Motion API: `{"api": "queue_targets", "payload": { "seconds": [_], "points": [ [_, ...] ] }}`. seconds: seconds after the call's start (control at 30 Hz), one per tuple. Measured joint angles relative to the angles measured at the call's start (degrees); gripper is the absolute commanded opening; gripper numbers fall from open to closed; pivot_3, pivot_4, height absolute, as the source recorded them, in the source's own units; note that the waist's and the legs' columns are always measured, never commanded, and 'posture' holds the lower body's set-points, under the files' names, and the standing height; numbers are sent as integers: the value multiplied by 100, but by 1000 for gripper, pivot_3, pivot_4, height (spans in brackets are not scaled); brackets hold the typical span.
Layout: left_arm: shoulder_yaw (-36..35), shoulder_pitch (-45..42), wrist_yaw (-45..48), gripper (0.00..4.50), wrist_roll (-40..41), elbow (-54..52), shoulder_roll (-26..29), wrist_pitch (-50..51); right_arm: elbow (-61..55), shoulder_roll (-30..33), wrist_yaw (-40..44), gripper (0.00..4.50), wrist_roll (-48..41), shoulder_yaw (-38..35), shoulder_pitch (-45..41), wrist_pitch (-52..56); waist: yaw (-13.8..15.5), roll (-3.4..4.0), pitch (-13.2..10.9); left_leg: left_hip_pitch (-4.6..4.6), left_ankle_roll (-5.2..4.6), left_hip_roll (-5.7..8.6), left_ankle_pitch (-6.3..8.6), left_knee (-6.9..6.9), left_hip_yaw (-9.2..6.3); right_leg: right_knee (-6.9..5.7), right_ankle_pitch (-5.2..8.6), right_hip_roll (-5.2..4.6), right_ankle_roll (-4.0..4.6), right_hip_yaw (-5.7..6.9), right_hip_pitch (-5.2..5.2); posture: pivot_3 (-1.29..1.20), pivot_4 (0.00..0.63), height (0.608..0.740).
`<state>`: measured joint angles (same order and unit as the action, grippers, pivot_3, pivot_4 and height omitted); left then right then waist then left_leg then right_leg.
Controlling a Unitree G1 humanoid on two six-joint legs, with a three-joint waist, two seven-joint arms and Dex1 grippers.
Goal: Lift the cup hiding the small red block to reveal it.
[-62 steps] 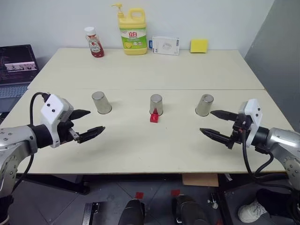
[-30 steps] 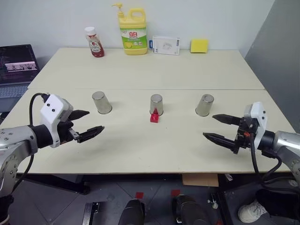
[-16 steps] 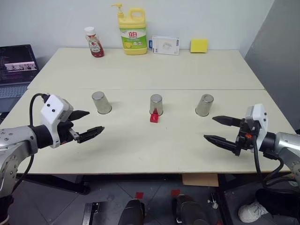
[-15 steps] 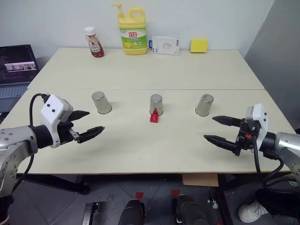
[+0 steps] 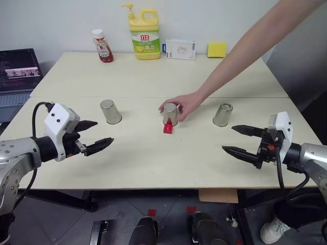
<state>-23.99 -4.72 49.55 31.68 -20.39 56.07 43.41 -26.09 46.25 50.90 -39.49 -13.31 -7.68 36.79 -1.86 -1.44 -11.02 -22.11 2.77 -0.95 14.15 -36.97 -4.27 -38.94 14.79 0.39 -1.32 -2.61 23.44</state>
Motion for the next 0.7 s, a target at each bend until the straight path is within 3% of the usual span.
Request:
{"api": "queue_targets", "payload": {
  "seconds": [0.7],
  "points": [
    [1, -3, 105, 4500, -26, 30, 1, -17, 39, -14, -32, 4432, 48, 105, 19, -108, 1, 0, 0, 0, 0, 0, 0, 1, 0, 1, 0, 0, 0, 0, 0, 0, 150, 740]
  ]
}}
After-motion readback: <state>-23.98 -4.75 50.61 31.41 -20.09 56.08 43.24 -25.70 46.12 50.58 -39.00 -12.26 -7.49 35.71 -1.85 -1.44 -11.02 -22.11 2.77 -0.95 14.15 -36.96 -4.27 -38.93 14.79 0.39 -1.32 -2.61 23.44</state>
